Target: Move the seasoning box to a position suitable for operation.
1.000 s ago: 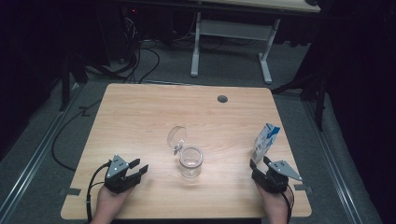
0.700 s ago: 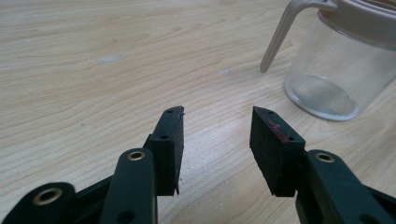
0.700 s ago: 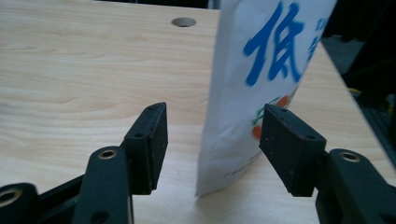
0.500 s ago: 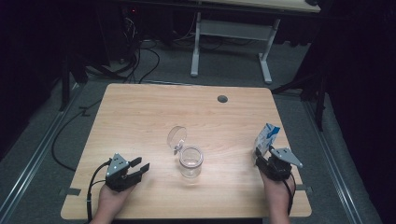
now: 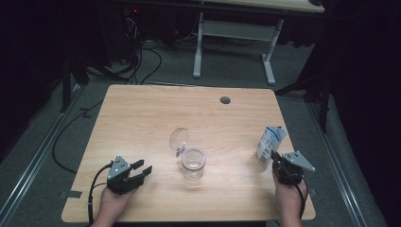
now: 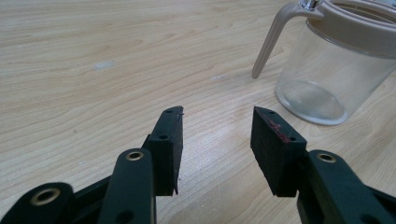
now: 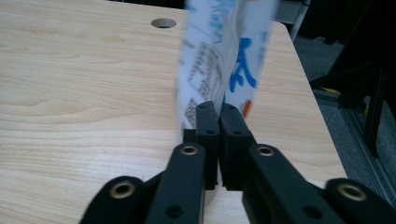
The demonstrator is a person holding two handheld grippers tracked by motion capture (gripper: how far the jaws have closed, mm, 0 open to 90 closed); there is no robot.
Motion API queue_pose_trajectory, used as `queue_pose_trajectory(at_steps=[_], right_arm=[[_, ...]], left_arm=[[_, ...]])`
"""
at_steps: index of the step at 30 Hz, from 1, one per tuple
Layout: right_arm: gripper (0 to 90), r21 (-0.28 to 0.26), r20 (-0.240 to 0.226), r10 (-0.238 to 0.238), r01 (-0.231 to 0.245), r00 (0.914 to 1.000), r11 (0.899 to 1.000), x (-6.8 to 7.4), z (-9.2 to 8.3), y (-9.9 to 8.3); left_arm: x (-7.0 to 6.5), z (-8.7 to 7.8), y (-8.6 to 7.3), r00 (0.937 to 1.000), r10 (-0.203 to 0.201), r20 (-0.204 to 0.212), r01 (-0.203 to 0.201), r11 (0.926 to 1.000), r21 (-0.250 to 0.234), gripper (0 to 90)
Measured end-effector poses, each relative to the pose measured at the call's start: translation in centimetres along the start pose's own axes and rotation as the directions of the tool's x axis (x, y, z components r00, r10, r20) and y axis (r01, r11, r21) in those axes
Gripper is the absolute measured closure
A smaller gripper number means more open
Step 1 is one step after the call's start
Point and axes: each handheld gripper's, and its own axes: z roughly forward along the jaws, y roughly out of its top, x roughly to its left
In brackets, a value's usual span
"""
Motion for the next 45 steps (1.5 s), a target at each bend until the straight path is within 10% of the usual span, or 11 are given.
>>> queue_pose_trajectory(at_steps=[5, 8, 15, 35, 45], right_arm=[[87.8, -0.005, -0.031, -0.001, 0.001, 0.9995, 1.0, -0.6, -0.2, -0.2], [62.7, -0.007, -0.075, 0.022, -0.022, 0.997, 1.0, -0.8, 0.2, 0.0], [47.3, 0.008, -0.116, 0.048, -0.048, 0.9921, 0.999, -0.5, 1.3, 0.6], [89.2, -0.02, -0.125, 0.038, -0.041, 0.9915, 0.999, -0.8, 1.4, 0.7], [90.0, 0.005, -0.147, -0.001, 0.002, 0.9892, 1.0, 0.1, 1.5, 1.4]], left_arm=[[-0.1, 0.0, 0.0, 0.9999, -0.013, 0.01, 0.013, 0.9999, 0.002, 53.4], [-0.2, 0.0, -0.1, 0.9997, -0.011, 0.02, 0.011, 0.9999, 0.001, 52.7], [-0.2, -0.1, 0.0, 0.9995, -0.012, 0.031, 0.012, 0.9999, 0.004, 51.9], [-0.6, -0.4, -0.5, 0.9949, -0.013, 0.1, 0.011, 0.9997, 0.023, 41.5], [-0.7, -0.6, -0.3, 0.9914, -0.026, 0.129, 0.024, 0.9996, 0.011, 41.2]])
